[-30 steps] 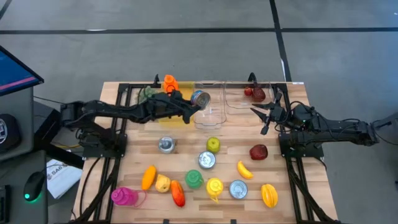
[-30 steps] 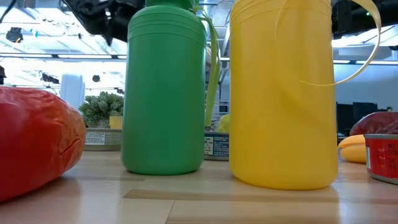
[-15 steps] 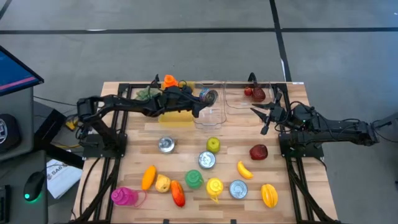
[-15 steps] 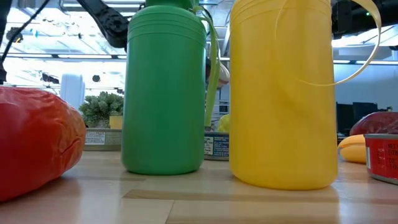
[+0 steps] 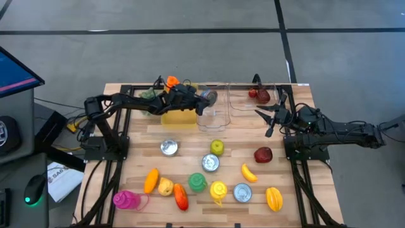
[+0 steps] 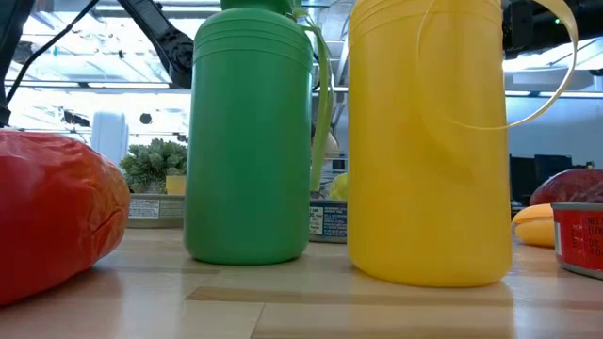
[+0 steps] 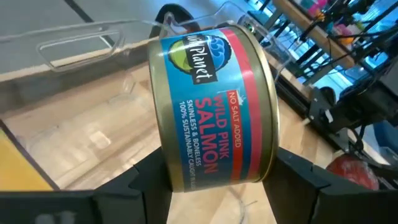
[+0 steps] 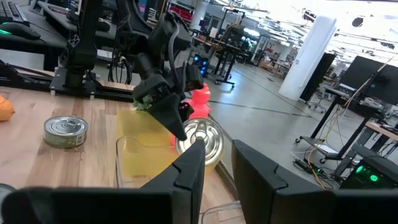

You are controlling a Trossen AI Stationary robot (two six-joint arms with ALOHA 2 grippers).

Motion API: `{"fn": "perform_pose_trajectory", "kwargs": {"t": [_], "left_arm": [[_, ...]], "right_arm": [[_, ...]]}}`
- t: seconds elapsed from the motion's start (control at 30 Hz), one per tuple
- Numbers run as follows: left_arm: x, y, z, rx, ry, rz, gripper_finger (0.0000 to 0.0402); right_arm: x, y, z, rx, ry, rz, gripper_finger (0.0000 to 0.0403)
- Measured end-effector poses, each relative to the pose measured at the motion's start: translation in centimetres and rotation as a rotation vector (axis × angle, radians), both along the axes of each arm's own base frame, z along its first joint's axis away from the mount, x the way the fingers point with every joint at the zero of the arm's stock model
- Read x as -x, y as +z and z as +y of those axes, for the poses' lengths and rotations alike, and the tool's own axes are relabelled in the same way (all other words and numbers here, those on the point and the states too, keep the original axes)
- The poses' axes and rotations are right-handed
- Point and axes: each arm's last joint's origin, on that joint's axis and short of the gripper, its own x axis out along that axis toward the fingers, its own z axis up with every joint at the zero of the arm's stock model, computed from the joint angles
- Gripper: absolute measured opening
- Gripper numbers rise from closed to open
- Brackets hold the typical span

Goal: Pick & Place Food Item
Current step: Put the blue tuna can into the left transparent bin

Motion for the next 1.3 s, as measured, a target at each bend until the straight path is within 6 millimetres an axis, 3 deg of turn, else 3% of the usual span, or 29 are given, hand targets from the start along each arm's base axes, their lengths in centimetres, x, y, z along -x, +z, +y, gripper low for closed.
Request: {"fn": "perform_pose_trajectory", "kwargs": {"t": [0.43, 0.67, 0.87, 1.3], "left_arm": [[0.1, -0.3, -0.1, 0.008, 0.008, 0.028, 0.0199], [-0.4, -2.1, -0.4, 0.018, 0.027, 0.091, 0.0204], [-0.4, -2.2, -0.3, 0.019, 0.032, 0.097, 0.0203], [-0.4, -2.0, -0.3, -0.004, 0.03, 0.096, 0.0254]], "right_arm": [[0.0, 0.0, 0.0, 0.0, 0.0, 0.0, 0.0076], [0.0, 0.0, 0.0, 0.0, 0.0, 0.003, 0.0076], [0.0, -0.1, 0.0, -0.001, 0.0, 0.01, 0.0076], [0.0, -0.2, 0.0, -0.007, 0.0, 0.014, 0.0076]]}}
